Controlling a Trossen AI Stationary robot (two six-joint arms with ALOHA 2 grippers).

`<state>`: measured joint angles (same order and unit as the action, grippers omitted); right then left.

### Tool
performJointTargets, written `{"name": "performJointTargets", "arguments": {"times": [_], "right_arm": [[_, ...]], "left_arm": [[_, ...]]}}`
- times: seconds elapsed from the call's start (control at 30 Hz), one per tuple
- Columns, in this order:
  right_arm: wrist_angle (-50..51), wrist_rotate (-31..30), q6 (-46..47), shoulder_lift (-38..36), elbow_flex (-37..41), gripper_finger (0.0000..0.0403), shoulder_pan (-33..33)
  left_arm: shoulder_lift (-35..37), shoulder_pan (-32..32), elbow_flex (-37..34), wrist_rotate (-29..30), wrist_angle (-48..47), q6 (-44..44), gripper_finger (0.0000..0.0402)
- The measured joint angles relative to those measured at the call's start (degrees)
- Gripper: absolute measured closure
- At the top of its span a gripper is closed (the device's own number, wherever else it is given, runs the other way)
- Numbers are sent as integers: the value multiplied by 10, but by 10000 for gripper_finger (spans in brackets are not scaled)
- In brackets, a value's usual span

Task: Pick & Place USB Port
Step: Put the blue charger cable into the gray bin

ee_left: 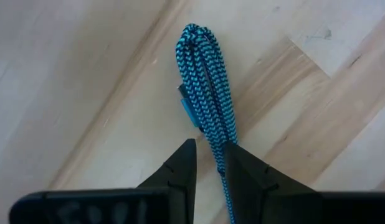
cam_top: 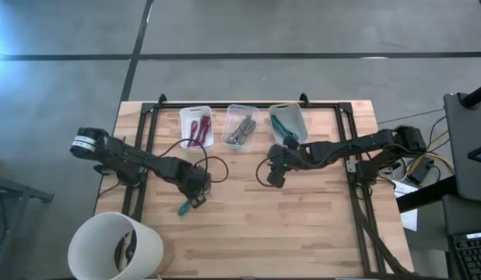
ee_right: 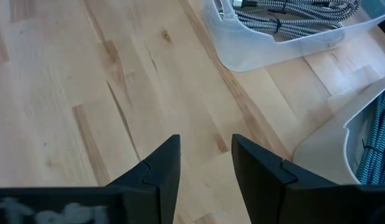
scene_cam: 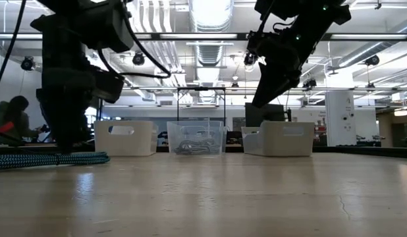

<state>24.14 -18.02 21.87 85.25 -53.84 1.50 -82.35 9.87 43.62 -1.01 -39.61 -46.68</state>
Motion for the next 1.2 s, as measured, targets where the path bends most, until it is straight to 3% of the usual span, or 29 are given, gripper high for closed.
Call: {"name": "performJointTargets", "arguments": {"times": [0.27,0.87,1.2], "right_arm": [[0,0,0,0,0,271,0],[0,0,0,0,0,272,0],[0,0,0,0,0,268,0]], "left_arm": [[0,0,-21,-34,90,21,328],[0,1,-12,-58,99,61,328],[-12,0,-37,-70,176,58,328]]}}
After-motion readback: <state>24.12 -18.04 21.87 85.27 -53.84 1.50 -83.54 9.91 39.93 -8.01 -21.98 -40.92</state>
